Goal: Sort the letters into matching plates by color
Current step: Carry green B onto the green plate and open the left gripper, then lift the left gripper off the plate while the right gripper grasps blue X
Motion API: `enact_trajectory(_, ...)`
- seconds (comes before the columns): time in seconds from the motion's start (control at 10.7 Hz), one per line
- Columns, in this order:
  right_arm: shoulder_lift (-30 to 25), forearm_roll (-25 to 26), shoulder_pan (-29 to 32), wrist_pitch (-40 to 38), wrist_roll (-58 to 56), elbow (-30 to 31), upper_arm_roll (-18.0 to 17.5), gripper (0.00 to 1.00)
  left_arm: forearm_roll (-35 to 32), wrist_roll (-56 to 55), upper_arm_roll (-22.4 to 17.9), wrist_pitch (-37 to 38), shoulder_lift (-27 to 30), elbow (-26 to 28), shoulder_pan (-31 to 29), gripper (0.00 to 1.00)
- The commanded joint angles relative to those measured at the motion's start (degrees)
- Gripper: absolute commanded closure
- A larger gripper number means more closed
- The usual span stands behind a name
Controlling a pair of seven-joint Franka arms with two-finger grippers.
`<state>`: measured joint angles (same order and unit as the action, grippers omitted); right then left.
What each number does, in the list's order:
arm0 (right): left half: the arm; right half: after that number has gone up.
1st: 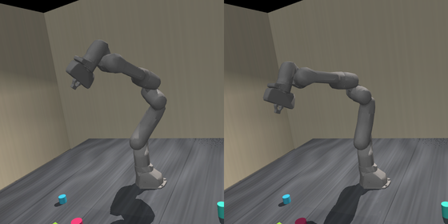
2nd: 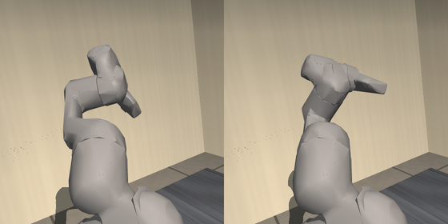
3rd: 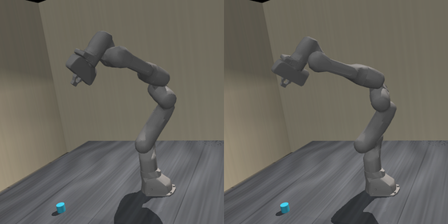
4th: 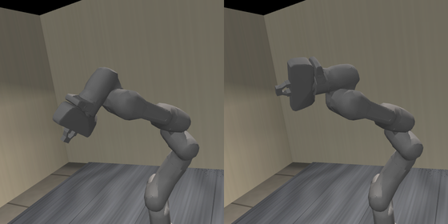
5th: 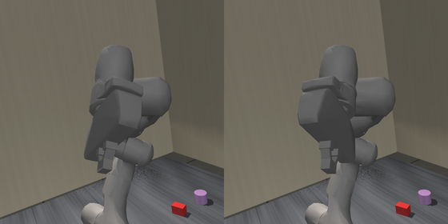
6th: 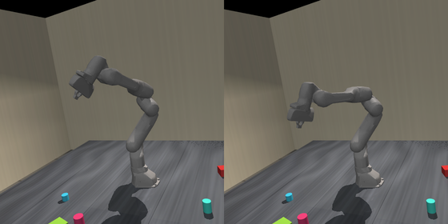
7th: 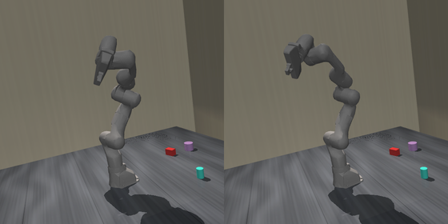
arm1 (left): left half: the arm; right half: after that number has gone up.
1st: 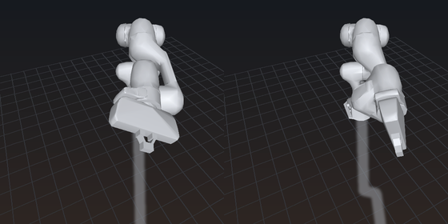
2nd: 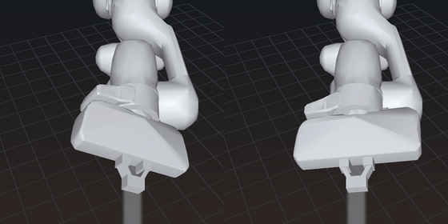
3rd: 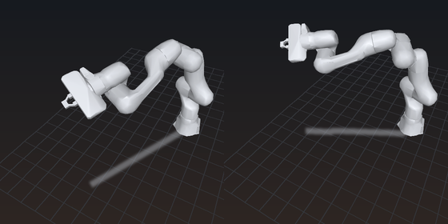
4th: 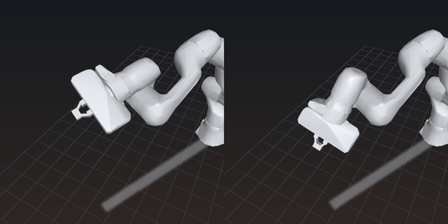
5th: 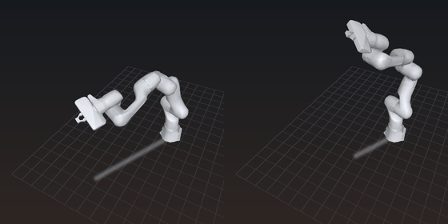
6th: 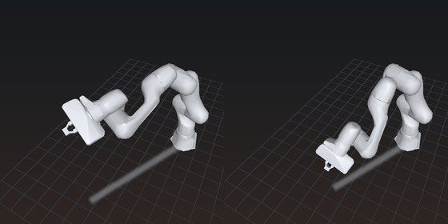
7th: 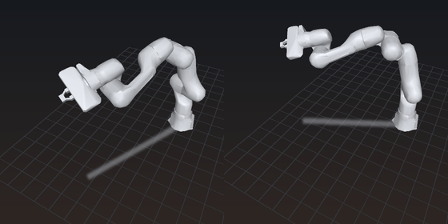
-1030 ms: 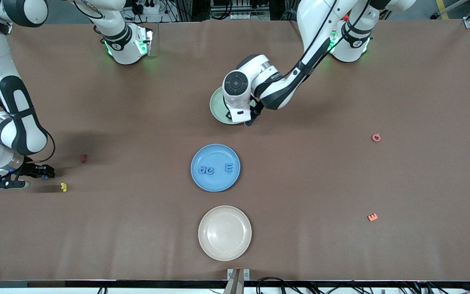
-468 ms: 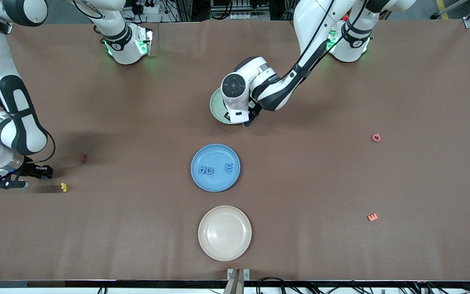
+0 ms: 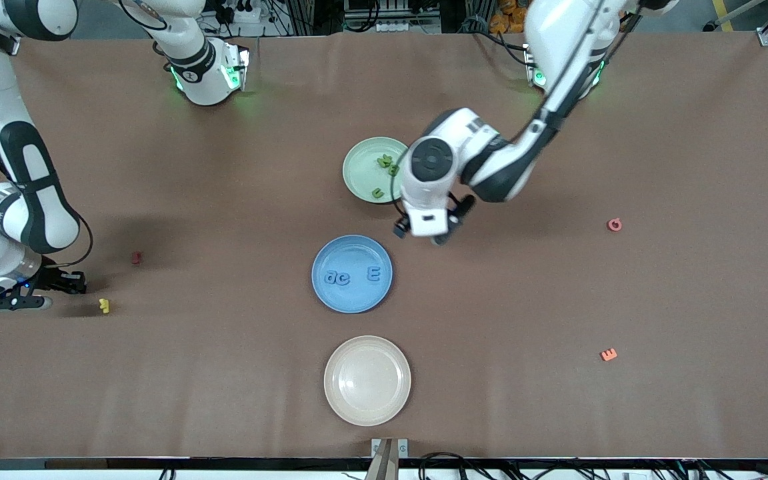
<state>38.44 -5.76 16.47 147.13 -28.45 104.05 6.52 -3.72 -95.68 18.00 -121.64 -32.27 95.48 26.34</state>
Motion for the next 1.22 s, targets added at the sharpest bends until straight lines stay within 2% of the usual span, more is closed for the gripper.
enact_trajectory(0.0,-3.0,0.0,0.9,-1.1,-0.1,-0.1,-2.6,0.77,-3.3,6.1,0.3,1.7,3.3,0.2,-8.0,0.0)
enact_trajectory(0.19,-4.8,-0.2,0.5,-6.9,0.2,-1.9,-2.9,0.77,-3.9,10.7,0.3,1.8,3.3,0.2,-12.3,0.0)
enact_trajectory(0.37,-6.1,-0.3,-1.4,-9.8,5.4,-2.9,-4.1,0.78,-3.9,16.6,0.2,3.6,3.4,0.3,-15.3,0.0)
enact_trajectory(0.94,-6.8,-0.4,-15.7,-9.5,28.2,-3.1,-4.3,0.78,-3.8,42.6,0.7,17.0,7.5,0.8,-25.7,0.0)
enact_trajectory(1.12,-6.4,-0.4,-21.3,-9.1,35.4,-3.2,-4.3,0.78,-2.7,51.4,-0.1,17.2,11.3,5.2,-27.5,0.0)
